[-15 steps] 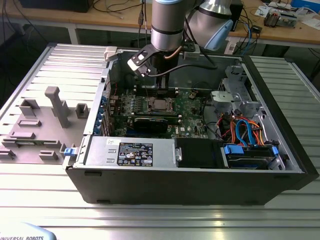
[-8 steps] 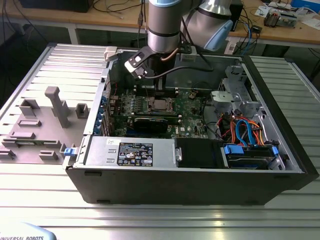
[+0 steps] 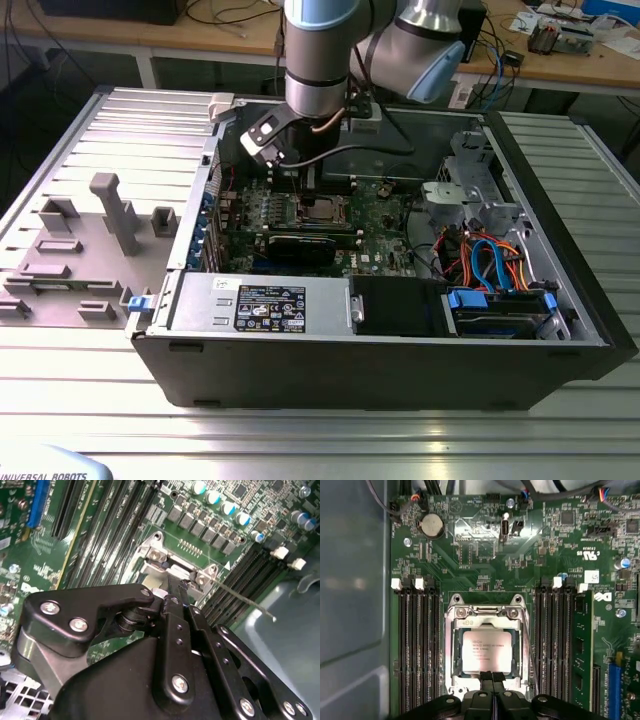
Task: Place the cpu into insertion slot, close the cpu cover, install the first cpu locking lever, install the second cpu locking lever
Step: 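Close the cpu cover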
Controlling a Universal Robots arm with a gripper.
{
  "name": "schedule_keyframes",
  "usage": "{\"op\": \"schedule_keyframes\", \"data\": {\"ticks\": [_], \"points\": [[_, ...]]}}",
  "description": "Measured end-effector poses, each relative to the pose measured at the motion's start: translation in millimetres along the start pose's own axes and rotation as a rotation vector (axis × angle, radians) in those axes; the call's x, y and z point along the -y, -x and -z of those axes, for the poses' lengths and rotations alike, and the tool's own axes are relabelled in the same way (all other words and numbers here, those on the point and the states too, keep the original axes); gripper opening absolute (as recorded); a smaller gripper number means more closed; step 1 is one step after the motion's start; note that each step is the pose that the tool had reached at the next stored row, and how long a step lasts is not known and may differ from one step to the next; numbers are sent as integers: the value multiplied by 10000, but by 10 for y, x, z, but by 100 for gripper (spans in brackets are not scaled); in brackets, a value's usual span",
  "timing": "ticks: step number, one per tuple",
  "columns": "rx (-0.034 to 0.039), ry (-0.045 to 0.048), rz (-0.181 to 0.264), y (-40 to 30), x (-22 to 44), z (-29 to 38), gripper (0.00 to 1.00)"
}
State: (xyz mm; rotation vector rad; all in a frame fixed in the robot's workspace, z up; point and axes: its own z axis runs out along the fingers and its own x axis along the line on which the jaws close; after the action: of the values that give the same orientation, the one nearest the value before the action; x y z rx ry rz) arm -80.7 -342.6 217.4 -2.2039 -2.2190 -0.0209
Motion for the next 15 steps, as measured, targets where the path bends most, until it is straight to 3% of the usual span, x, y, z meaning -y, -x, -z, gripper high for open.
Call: {"op": "schedule_keyframes", "data": {"ticks": [6, 10, 15], "points": [[12, -60, -2, 4, 3, -128, 11], [-2, -52, -2, 2, 2, -132, 11], [-2, -52, -1, 1, 1, -68, 11]]}}
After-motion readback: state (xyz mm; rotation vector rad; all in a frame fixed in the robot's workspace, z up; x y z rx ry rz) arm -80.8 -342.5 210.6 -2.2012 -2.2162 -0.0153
